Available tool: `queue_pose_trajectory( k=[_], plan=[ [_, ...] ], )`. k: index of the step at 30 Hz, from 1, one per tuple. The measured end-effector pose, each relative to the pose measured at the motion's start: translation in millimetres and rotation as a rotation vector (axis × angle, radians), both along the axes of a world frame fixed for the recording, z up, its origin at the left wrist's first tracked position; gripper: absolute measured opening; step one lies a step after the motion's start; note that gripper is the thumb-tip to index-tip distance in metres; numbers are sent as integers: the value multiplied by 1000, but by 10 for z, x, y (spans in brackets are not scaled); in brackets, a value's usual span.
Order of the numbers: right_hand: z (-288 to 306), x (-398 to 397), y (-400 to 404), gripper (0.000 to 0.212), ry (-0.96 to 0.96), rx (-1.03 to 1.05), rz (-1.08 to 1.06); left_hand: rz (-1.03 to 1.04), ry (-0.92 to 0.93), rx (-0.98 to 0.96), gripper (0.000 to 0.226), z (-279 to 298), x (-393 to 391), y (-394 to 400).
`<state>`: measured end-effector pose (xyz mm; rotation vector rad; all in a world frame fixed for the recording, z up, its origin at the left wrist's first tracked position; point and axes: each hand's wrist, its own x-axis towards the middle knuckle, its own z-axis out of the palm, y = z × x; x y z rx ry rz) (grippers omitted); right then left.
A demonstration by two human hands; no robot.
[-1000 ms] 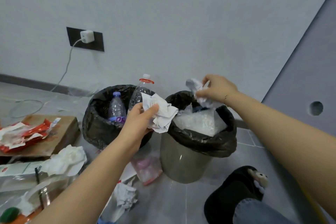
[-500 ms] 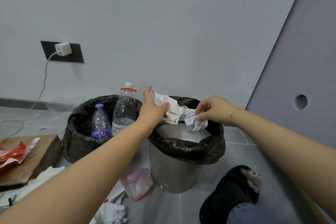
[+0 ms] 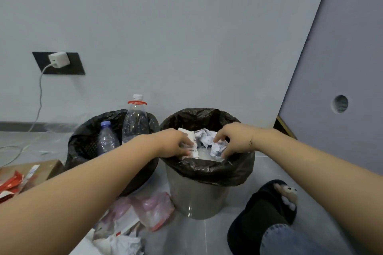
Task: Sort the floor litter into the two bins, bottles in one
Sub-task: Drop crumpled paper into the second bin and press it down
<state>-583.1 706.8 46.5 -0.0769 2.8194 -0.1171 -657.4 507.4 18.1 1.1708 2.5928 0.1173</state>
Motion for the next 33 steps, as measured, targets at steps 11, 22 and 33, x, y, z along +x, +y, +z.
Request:
queue_pose_trajectory(
  k=[11,22,33],
  plan=[
    [-257,-191,-57,47,-203,98,17,305,359,230,37,-255,92,91],
    [-478,-394,-209,102,-314,-210,-62,603,-311,927,79,-495,89,-170],
    [-824,-666,-622,54,-418,372,56,599,-296,1065,76,-626,50,-114]
  ],
)
